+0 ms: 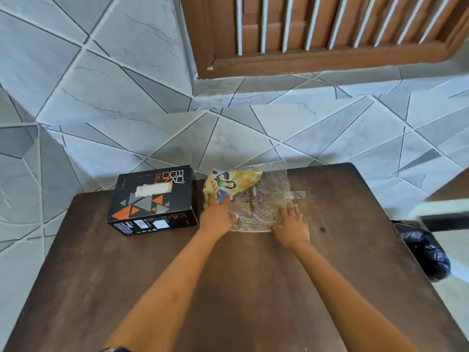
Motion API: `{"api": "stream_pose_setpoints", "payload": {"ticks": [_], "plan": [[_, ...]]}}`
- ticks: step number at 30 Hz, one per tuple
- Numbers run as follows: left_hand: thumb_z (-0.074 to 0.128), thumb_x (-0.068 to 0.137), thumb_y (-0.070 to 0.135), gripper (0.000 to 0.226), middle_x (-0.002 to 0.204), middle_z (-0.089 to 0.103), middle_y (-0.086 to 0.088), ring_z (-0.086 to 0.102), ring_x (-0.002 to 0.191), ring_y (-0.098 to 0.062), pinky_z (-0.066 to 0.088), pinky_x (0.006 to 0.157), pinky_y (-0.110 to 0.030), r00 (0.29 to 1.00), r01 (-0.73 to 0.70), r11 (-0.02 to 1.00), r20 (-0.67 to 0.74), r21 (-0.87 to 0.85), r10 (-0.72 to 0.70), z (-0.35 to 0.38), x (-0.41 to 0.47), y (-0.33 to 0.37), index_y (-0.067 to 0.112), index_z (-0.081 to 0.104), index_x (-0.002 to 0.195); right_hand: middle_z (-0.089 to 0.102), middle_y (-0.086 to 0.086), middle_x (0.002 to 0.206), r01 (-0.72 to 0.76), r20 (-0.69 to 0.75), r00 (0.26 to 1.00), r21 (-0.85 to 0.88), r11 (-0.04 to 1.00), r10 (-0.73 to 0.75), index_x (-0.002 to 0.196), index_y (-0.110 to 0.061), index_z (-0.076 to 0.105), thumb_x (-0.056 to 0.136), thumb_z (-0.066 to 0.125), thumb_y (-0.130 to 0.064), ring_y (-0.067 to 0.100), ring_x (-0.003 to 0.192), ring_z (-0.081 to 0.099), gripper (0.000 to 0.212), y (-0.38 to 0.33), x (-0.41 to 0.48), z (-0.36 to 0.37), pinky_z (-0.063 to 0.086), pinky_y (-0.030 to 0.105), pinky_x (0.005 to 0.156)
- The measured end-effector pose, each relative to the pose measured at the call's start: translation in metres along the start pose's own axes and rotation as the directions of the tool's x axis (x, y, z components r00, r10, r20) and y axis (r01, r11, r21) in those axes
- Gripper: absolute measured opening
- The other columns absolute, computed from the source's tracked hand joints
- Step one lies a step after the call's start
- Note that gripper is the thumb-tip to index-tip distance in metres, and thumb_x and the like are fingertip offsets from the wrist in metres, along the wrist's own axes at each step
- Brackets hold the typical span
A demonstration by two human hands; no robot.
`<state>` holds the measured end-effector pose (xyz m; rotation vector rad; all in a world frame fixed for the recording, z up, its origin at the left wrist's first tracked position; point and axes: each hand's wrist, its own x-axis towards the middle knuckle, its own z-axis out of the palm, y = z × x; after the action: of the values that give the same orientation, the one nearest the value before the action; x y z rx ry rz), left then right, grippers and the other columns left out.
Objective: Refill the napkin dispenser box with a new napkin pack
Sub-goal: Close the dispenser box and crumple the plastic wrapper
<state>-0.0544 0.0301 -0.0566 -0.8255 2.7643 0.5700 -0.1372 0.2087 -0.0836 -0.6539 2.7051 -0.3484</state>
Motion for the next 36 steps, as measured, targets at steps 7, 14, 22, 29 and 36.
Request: {"api": "stream_pose_setpoints", "payload": {"ticks": [7,14,22,29,36], "plan": [[0.056,0.086,0.038,0.08,0.148,0.027,-0.019,0.029,0.135,-0.036,0.038,0.105,-0.048,0.997,-0.011,0.999,0.072,0.037,0.008,0.031,-0.015,-0.005,0.029,0.005,0.147,0.02,0.008,0.154,0.055,-0.022,0.998,0.174,0.983,-0.052,0.14,-0.012,0.028,0.088,0.05,-0.025,0.025,0.142,0.02,0.058,0.011,-0.018,0.02,0.024,0.038,0.115],[0.068,0.079,0.025,0.097,0.143,0.032,-0.02,0.039,0.128,-0.036,0.04,0.101,-0.04,0.997,0.047,0.977,-0.045,-0.209,-0.058,0.059,-0.092,-0.004,0.019,0.0,0.148,0.057,0.009,0.13,0.137,-0.068,0.991,0.485,0.864,-0.119,0.133,-0.013,0.044,0.077,0.06,-0.008,0.028,0.117,0.054,0.058,0.001,-0.074,0.039,0.045,0.035,0.092],[0.054,0.082,-0.004,0.05,0.13,0.054,-0.007,0.053,0.116,-0.025,0.043,0.101,-0.033,0.994,-0.028,0.695,-0.094,-0.719,-0.058,0.065,-0.18,-0.015,0.023,0.055,0.124,0.053,-0.001,0.12,0.086,0.055,0.974,0.808,0.583,-0.22,0.133,-0.016,0.041,0.08,0.051,0.011,0.014,0.114,0.051,0.06,-0.006,-0.16,0.051,0.042,0.008,0.087],[0.059,0.088,0.019,0.024,0.112,0.061,0.002,0.059,0.099,-0.015,0.048,0.074,-0.02,0.998,-0.048,0.454,-0.025,-0.89,0.055,0.039,-0.253,-0.028,0.028,0.058,0.11,0.061,-0.009,0.096,0.182,0.003,0.916,0.888,0.421,-0.4,0.106,-0.019,0.056,0.064,0.058,-0.012,-0.012,0.081,0.059,0.043,-0.05,-0.241,0.031,0.045,0.014,0.078],[0.053,0.078,-0.007,0.035,0.101,0.069,-0.001,0.062,0.096,-0.017,0.051,0.079,-0.03,0.993,-0.079,0.654,-0.117,-0.752,-0.014,0.022,-0.294,-0.07,0.023,0.069,0.086,0.046,-0.02,0.126,0.492,-0.384,0.867,0.557,0.669,-0.319,0.127,-0.028,0.046,0.066,0.077,-0.038,-0.001,0.118,0.039,0.069,-0.04,-0.301,0.007,0.027,0.004,0.098]]}}
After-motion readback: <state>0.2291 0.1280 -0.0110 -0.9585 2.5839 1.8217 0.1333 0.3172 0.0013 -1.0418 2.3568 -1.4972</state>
